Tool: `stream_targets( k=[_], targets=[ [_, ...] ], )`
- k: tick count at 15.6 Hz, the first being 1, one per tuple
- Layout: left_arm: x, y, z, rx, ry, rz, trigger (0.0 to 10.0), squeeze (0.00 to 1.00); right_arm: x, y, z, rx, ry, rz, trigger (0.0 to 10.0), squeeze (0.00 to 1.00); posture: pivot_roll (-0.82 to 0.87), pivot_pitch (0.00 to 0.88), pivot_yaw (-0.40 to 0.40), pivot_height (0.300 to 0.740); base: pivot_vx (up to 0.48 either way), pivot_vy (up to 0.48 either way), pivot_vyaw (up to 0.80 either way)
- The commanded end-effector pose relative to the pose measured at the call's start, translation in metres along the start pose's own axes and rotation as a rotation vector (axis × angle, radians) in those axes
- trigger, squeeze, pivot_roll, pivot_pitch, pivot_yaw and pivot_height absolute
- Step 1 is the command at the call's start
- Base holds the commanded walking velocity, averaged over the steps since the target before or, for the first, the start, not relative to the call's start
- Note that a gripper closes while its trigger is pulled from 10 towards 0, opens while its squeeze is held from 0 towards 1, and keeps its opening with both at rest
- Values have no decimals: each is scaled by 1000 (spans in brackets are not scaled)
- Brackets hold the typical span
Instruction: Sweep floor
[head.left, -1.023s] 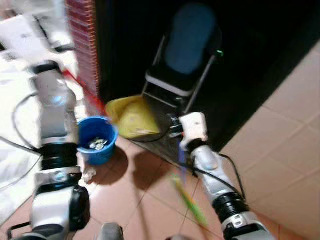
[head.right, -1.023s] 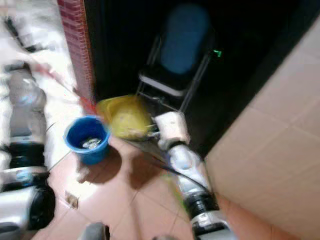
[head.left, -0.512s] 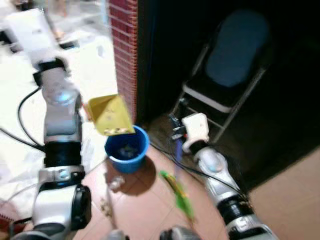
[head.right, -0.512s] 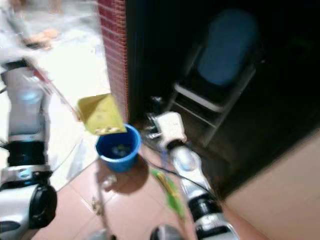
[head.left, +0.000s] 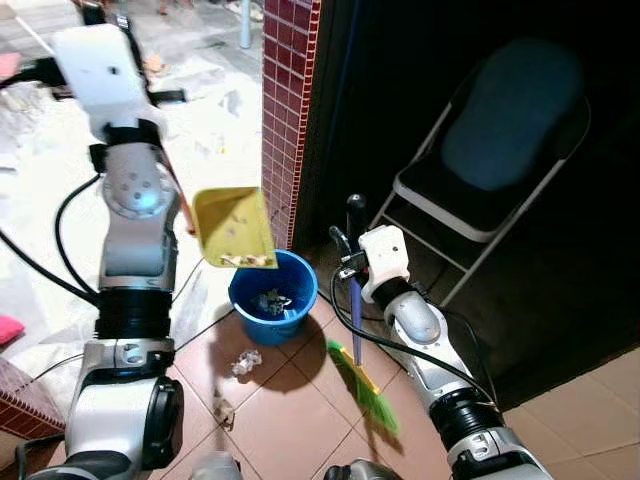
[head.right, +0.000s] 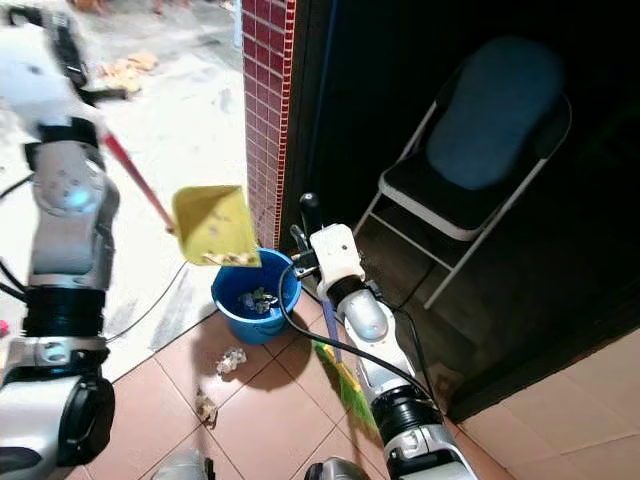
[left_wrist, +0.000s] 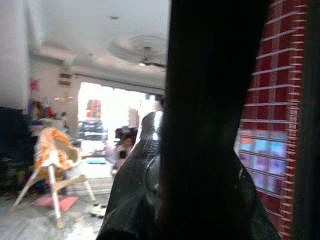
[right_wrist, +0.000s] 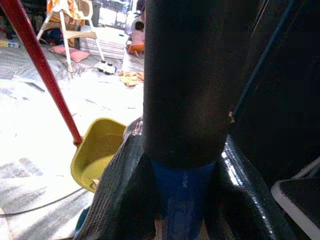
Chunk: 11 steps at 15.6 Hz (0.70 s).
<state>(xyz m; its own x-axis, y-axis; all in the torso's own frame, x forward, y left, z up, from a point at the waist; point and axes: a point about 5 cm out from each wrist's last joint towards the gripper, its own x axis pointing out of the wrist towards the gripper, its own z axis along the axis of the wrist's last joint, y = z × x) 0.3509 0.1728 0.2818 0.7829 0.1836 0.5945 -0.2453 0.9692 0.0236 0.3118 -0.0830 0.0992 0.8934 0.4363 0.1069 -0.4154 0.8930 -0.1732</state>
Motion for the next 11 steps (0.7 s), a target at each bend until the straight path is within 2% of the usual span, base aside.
stream_targets(
  k=[1,3,7,11],
  targets=[
    [3,-9,25,-22,-135,-49,10000,0,1,-5,5,-12,-22,-17,10000,0,23,0,-75,740,0,0,0],
    [-7,-28,23,-17,-141,-194,10000,0,2,-6,5,-17,-20,-21,10000,0,22,0,-74,740,0,0,0],
    [-26,-55,22,14,-192,-400,10000,0,3,-8,5,-27,-19,-24,10000,0,21,0,-77,740,0,0,0],
    [-50,-82,32,94,-330,-646,10000,0,4,-8,6,-30,-21,-24,10000,0,23,0,-77,740,0,0,0]
  ],
)
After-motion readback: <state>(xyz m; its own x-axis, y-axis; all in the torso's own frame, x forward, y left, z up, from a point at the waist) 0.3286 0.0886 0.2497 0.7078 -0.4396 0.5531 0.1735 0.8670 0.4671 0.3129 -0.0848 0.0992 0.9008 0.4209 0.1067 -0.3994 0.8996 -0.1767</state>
